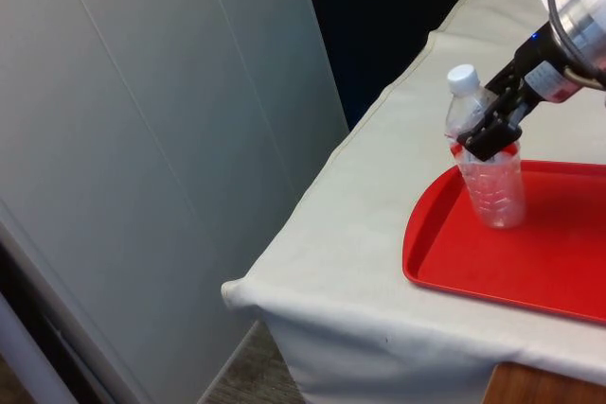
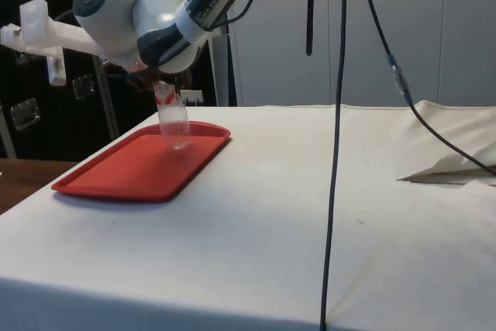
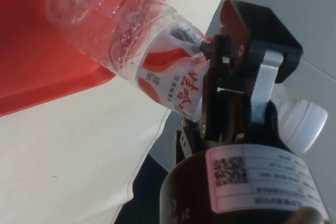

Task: Place the bottle upright on the tray.

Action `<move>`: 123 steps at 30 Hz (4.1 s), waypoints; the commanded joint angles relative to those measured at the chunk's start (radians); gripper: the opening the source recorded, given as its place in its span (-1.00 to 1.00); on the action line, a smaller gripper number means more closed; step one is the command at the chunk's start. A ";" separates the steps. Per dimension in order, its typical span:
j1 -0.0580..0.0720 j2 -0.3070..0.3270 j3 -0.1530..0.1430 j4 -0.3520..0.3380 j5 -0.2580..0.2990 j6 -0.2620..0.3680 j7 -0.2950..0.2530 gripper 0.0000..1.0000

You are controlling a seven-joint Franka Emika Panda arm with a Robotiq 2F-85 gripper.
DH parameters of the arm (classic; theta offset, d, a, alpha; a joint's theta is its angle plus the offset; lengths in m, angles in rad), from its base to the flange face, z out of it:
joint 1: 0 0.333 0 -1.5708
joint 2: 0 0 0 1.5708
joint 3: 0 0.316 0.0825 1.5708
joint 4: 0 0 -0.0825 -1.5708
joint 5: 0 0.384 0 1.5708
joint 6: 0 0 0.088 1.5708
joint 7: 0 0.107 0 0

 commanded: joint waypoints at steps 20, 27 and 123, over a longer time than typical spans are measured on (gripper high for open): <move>0.000 -0.001 0.030 -0.005 -0.060 -0.042 0.080 -1.00; 0.000 0.000 0.031 -0.003 -0.061 -0.049 0.078 -1.00; 0.013 -0.122 0.177 0.116 -0.116 -0.472 0.086 1.00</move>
